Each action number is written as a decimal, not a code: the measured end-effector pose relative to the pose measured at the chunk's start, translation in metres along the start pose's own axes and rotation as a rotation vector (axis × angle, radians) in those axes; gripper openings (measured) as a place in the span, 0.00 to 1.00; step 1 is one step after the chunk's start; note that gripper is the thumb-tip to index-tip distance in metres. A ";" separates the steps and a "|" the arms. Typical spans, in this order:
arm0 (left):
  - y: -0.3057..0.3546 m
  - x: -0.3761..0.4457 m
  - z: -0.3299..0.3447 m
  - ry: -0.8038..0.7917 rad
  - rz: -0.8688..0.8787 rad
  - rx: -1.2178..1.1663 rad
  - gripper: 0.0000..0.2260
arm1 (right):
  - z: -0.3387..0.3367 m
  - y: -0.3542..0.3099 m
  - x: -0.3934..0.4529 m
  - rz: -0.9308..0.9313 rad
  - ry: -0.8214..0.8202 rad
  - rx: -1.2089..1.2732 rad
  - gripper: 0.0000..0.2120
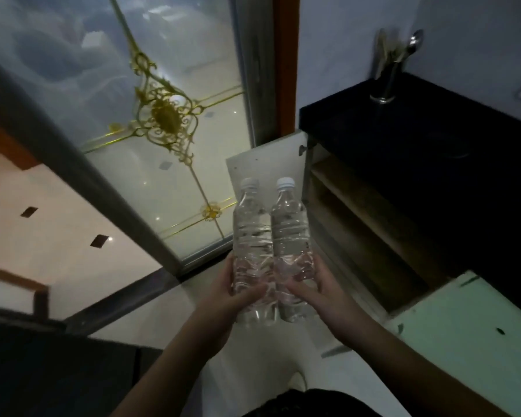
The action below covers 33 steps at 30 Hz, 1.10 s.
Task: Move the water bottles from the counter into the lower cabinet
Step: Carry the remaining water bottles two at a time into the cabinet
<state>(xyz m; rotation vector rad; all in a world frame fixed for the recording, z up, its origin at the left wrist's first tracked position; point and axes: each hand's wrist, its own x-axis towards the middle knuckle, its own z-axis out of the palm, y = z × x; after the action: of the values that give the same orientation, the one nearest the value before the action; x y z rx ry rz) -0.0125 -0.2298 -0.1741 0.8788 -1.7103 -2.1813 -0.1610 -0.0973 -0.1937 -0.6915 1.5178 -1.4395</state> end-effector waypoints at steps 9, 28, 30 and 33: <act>0.031 0.124 0.001 -0.189 -0.067 0.070 0.28 | -0.038 -0.011 0.065 0.037 0.285 0.044 0.31; 0.062 0.373 -0.086 -0.696 -0.188 0.284 0.28 | -0.002 -0.004 0.246 0.139 0.848 0.088 0.28; 0.056 0.389 -0.083 -0.714 -0.212 0.310 0.26 | -0.006 0.001 0.252 0.165 0.892 0.090 0.27; 0.045 0.408 -0.077 -0.703 -0.234 0.359 0.23 | -0.017 0.015 0.260 0.215 0.968 0.113 0.26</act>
<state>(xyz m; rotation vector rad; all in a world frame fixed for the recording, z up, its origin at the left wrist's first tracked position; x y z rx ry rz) -0.2992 -0.5182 -0.2690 0.3984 -2.4857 -2.5812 -0.2864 -0.3134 -0.2696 0.3170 2.1016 -1.7695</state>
